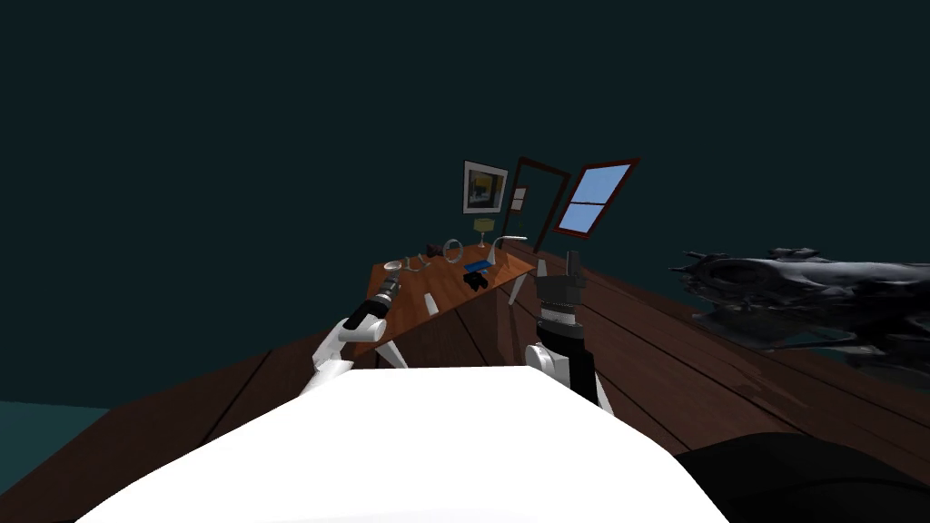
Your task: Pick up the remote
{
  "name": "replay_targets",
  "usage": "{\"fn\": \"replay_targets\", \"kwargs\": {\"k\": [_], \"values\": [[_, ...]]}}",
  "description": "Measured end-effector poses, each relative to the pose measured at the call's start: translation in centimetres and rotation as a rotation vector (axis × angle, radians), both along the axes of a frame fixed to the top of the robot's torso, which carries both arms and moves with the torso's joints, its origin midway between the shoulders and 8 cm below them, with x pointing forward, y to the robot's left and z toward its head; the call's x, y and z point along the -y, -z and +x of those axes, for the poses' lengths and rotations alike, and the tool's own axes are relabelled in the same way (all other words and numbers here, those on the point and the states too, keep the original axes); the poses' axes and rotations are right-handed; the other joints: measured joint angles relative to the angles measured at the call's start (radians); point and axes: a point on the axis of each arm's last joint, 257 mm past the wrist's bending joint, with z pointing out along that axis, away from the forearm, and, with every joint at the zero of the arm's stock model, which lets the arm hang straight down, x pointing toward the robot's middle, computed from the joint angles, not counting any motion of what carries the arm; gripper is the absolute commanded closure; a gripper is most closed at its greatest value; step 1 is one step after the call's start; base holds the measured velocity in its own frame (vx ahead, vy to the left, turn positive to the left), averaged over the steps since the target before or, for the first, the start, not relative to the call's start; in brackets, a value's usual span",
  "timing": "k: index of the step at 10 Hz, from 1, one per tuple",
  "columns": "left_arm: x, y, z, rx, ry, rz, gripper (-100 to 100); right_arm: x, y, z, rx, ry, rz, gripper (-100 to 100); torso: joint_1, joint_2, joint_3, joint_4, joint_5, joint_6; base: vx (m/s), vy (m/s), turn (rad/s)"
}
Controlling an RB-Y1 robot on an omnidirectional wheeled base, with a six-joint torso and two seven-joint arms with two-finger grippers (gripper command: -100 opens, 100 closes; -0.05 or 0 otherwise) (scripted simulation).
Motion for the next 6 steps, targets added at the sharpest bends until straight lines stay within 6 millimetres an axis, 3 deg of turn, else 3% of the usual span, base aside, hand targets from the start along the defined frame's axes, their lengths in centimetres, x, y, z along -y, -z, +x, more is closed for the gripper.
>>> {"fn": "replay_targets", "kwargs": {"k": [6], "values": [[-2.6, 4.8, 1.9, -0.189, -0.024, 0.067, -100, 0.0, 0.0, 0.0, 0.000, 0.000, 0.000, 0, 0.000, -0.001, 0.000, 0.000, 0.000, 0.000, 0.007, 0.009, -0.094]]}}
